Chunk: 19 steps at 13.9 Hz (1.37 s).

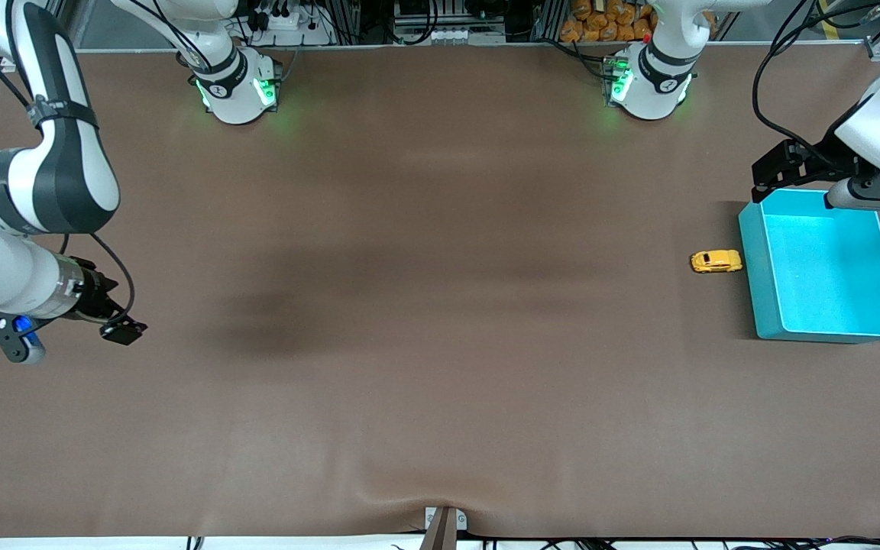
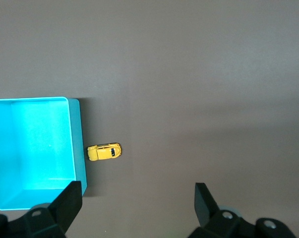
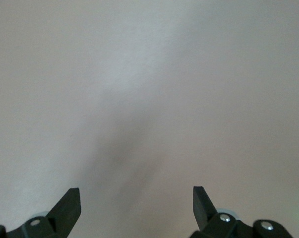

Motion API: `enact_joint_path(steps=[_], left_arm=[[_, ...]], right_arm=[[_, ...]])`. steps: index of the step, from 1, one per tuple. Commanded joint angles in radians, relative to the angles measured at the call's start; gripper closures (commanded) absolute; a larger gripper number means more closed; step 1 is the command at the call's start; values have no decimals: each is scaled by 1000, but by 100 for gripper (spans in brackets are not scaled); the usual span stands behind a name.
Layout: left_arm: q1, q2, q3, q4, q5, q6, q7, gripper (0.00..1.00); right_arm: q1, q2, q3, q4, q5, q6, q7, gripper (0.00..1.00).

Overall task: Wind and store yellow beetle car
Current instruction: 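Lower the left gripper toward the car while the right gripper retracts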

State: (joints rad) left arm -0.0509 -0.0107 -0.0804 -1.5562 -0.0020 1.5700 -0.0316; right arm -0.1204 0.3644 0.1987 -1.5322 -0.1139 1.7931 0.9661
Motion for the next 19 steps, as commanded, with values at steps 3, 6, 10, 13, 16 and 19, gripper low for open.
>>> enact_joint_path(steps=[3,6,10,13,16,19], left_arm=[[3,1,4,4,17,5,5,0],[5,8,5,2,17,4,-4,0],[3,37,8,1,17,4,-39,0],[26,78,8,-2,16,-2,-56,0],[31,97,7,-34,8,-2,-167,0],[29,95,2,-108,14,11,-307,0]], right_arm=[[-5,-10,24,47,34,-23,-73,0],[-10,-32,21,61,75,-47,-165,0],[-5,-42,25,113,106,-93,-237,0],[-33,-71,16,112,117,-98,-465,0],[-39,-108,19,112,120,-130,-510,0],[-35,-145,19,112,120,-175,-559,0]])
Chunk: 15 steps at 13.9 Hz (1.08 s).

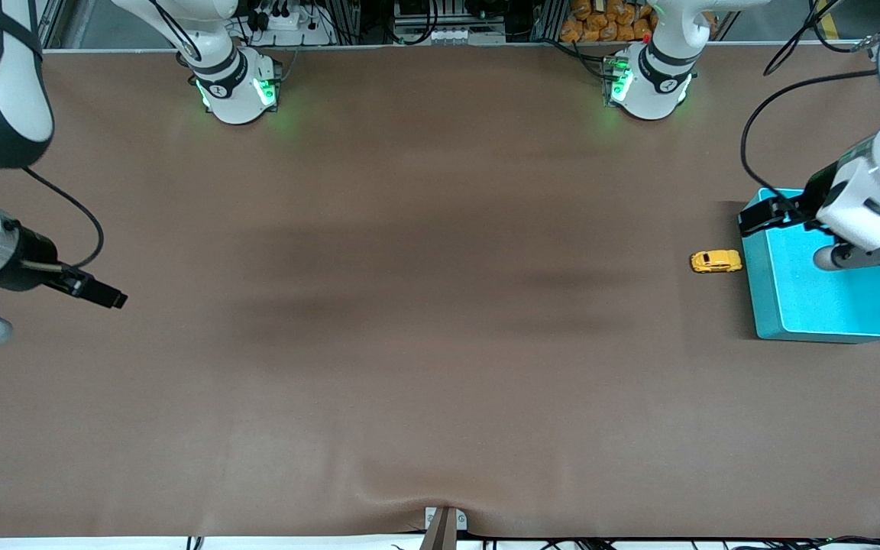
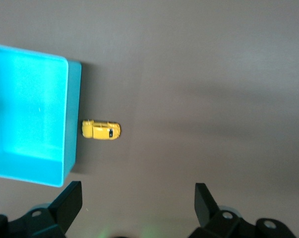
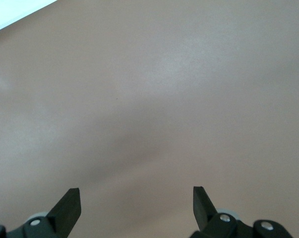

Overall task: Wind and store yellow beetle car
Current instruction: 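Lower the left gripper toward the car while the right gripper retracts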

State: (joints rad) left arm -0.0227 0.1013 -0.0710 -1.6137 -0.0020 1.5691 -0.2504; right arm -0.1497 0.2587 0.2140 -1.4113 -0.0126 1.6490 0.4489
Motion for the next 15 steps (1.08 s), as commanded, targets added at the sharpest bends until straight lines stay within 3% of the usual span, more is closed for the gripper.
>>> enact_joint_path(steps=[1,5,12,15], left_arm=[[3,-20,-7,-83,14,38,-131,0],[4,-75,-9,-294,14,204,-243,0],[114,-81,-10,-494,5,388,-394,0],[151,-75,-12,-583,2,498,-476,0]], right_arm=[[-4,-44,-1,-9,19,-40,-56,0],[-18,-52,-10,-9,19,-43,-169,0],[-5,-133,-47,-18,19,-127,-299,0],[2,-160,-74,-21,19,-141,-476,0]])
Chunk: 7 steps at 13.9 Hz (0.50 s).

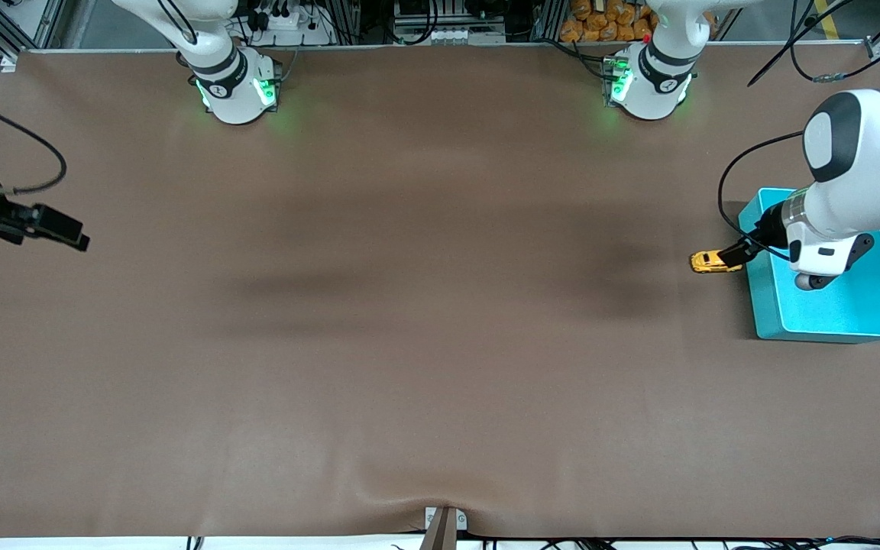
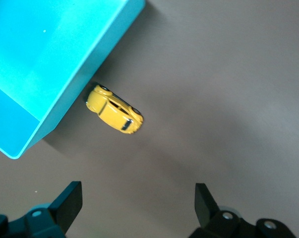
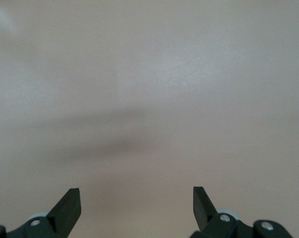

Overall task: Wind and store yellow beetle car
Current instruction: 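Lower the left gripper toward the car while the right gripper retracts, then close the left gripper around the yellow car beside the bin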

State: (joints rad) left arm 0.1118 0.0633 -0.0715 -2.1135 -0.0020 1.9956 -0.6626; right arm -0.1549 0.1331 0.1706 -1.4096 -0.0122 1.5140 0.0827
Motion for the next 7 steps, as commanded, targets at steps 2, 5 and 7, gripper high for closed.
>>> enact_joint_path(steps=[2,5,7], left_arm=[[31,-27,-10,-130,2,138,-142,0],[70,-10,-10,-204,2,234,-189,0],[121,4,-11,-250,2,334,-192,0]], right_arm=[[32,-43,-89,-25,47,-32,-162,0],[126,-118,-195,-66,69,-43,-164,0],[133,-147,-210,-101,69,-43,-164,0]])
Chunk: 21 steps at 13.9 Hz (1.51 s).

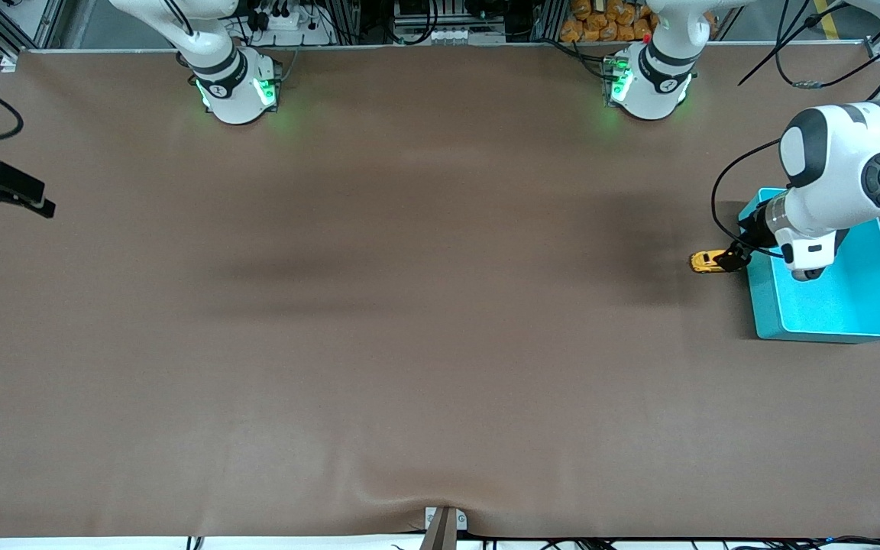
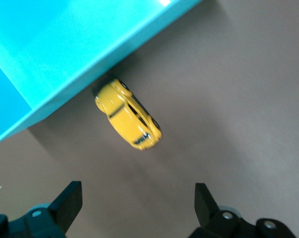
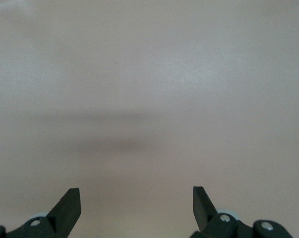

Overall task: Wind and store yellow beetle car
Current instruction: 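Close the left gripper around the yellow car beside the bin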

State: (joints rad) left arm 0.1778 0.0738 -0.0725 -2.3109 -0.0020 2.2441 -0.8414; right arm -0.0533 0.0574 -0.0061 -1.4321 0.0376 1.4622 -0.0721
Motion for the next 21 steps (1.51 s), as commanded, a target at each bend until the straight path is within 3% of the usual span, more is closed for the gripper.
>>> enact_joint_path(steps=[1,3,7,11,15,21], left_arm=[[78,9,-10,-67,-1,130,-22,0],[98,46,-10,-71,-7,215,-121,0],[83,99,-23,-77,-7,308,-292,0],[80,103,-36,-94,-7,312,-338,0],[91,136,-35,-165,-9,466,-338,0],[95,222,-32,-188,-7,591,-338,0]], right_arm=[[30,-97,-34,-115,19,20,-9,0],[35,-125,-31,-151,9,58,-14,0],[50,-108,-28,-108,-15,75,-20,0],[46,-93,-17,-99,-40,98,-11,0],[40,-85,-11,-79,-45,96,-11,0],[38,-85,-12,-82,-45,84,-9,0]])
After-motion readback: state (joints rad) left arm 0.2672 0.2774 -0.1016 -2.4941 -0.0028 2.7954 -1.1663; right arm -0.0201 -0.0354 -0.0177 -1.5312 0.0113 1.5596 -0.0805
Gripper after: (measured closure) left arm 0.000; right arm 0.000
